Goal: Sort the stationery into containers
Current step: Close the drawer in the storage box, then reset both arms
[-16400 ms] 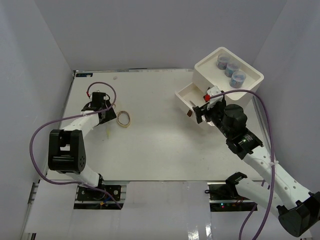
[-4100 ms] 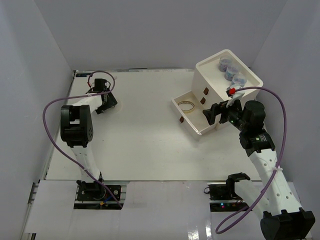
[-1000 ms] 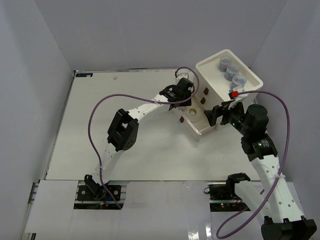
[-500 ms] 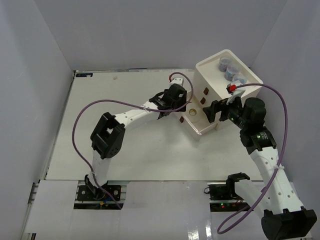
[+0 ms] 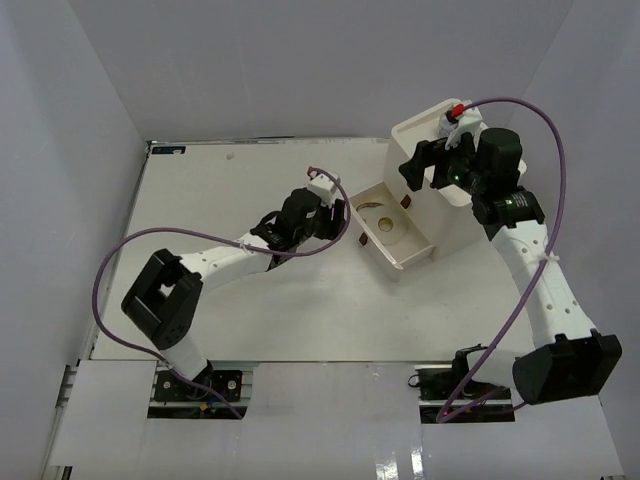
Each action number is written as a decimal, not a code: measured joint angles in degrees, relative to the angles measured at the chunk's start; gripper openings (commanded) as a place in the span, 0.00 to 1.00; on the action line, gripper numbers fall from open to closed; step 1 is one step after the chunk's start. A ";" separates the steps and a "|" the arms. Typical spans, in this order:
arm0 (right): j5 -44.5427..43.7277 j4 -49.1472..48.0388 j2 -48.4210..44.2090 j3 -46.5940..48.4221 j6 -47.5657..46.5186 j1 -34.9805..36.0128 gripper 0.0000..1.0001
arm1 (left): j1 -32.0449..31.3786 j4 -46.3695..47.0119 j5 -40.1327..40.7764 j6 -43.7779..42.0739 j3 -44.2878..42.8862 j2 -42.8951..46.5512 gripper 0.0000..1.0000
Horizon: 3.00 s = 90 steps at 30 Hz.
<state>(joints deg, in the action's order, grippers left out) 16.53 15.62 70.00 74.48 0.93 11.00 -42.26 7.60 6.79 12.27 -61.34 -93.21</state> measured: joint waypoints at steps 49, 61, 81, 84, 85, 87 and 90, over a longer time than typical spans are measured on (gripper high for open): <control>4.98 -3.28 13.35 0.74 -6.56 -2.36 0.95 | 0.02 17.29 -16.92 -6.51 -6.03 -24.70 0.66; 10.51 -2.34 14.80 2.23 -7.43 -2.80 0.93 | 0.09 24.48 -23.17 -7.67 -17.68 -35.95 0.66; 9.60 1.51 14.62 4.28 -6.86 -2.73 0.98 | -0.28 39.45 -23.34 0.66 -26.91 -47.60 0.98; 7.58 4.59 12.48 4.46 -6.49 -2.62 0.98 | -0.26 40.06 -22.16 0.31 -19.10 -42.36 0.98; 6.93 5.46 11.39 4.55 -6.34 -2.62 0.97 | -0.17 39.71 -21.73 0.09 -16.41 -39.82 0.98; 5.35 6.60 8.74 4.81 -6.12 -2.62 0.96 | 0.07 37.99 -20.65 -0.52 -10.62 -33.03 0.98; 1.01 7.04 1.64 4.70 -6.10 -2.60 0.93 | 0.48 32.06 -18.14 -1.18 -6.10 -20.87 0.98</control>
<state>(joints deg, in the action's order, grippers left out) 17.54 22.65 71.64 79.18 -5.17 8.40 -41.78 39.66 -11.35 11.09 -67.44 -114.08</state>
